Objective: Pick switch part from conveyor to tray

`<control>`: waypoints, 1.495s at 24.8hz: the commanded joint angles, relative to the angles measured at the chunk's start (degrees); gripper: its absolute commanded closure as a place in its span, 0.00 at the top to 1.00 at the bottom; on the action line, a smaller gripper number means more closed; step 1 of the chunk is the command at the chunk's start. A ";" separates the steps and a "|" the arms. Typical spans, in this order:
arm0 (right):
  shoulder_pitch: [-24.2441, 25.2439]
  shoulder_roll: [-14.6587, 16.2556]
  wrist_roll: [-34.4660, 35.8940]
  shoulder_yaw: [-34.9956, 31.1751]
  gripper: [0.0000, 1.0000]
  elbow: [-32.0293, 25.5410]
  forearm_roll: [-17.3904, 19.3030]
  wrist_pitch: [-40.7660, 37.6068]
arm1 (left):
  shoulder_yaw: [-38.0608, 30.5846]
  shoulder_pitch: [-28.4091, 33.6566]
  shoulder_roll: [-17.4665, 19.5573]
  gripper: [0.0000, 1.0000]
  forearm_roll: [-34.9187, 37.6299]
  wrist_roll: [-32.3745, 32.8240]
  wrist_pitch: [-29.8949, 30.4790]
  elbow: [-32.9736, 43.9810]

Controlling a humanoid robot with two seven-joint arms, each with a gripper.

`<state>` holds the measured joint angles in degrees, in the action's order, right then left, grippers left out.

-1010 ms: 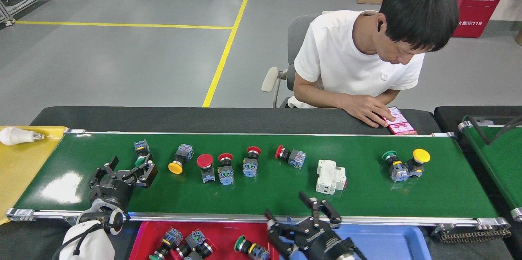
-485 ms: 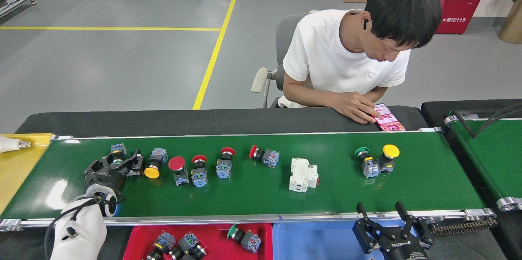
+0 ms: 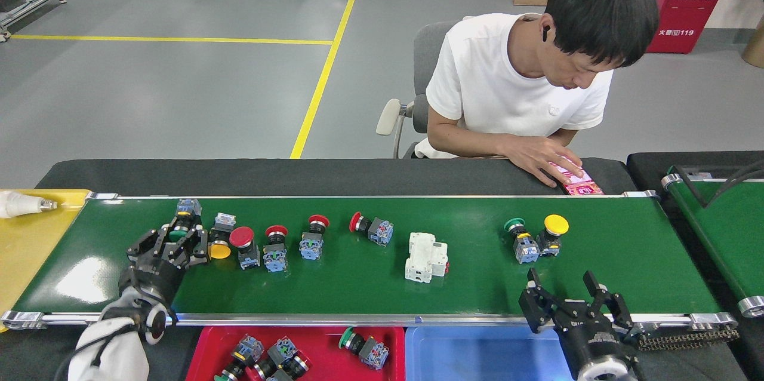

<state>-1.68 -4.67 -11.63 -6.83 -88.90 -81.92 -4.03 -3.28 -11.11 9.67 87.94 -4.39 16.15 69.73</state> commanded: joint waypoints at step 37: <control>4.40 2.29 -2.70 17.73 0.28 -11.73 5.37 -12.66 | -6.39 16.47 -2.29 1.00 -6.82 4.92 -0.15 18.52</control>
<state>1.84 -2.49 -13.90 10.73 -97.85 -76.84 -10.53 -9.38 7.00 6.69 80.42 0.54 16.77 88.96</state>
